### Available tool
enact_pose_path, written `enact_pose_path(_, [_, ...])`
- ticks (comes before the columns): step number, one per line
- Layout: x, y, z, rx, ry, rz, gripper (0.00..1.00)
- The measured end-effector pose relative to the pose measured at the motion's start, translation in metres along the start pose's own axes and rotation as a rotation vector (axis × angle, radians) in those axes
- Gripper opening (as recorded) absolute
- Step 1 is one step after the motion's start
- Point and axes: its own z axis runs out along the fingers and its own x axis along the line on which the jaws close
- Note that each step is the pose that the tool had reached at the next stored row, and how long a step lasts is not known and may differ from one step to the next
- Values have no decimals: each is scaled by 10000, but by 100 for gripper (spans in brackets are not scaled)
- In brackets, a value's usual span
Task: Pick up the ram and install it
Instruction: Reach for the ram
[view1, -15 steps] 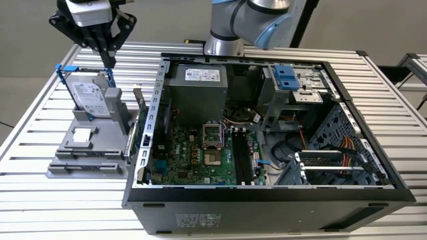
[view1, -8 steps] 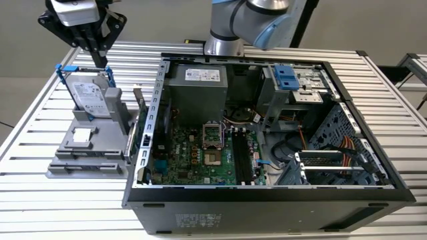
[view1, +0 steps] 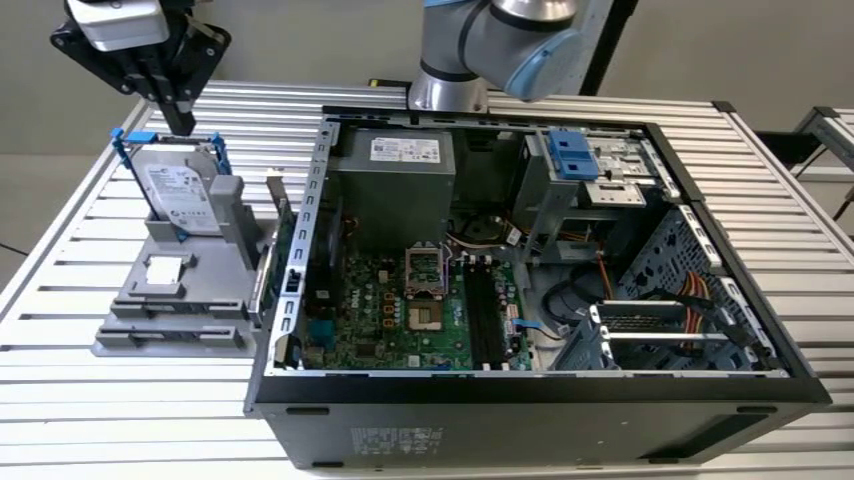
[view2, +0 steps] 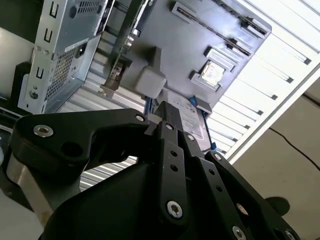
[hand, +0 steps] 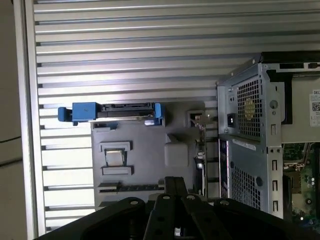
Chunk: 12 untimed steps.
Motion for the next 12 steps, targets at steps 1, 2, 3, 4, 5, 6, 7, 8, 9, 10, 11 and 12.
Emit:
enact_pose_path(1, [21, -1, -1, 0, 1, -1, 0])
enact_pose_path(2, [42, -3, -1, 0, 0, -3, 0])
enact_pose_path(3, [63, -4, -1, 0, 0, -5, 0])
enact_pose_path(4, [83, -5, -2, 0, 1, -6, 0])
enact_pose_path(5, [103, -7, -2, 0, 1, -9, 0])
enact_pose_path(6, [123, -8, -2, 0, 0, -11, 0])
enact_pose_path(7, [143, -9, -2, 0, 0, -12, 0])
enact_pose_path(8, [164, -10, -3, 0, 1, -15, 0])
enact_pose_path(9, [182, -11, -3, -1, 1, -17, 0])
enact_pose_path(10, [201, -13, -4, 0, 1, -20, 0])
enact_pose_path(11, [221, -14, -4, -1, 2, -22, 0])
enact_pose_path(12, [240, -15, -4, 0, 2, -25, 0])
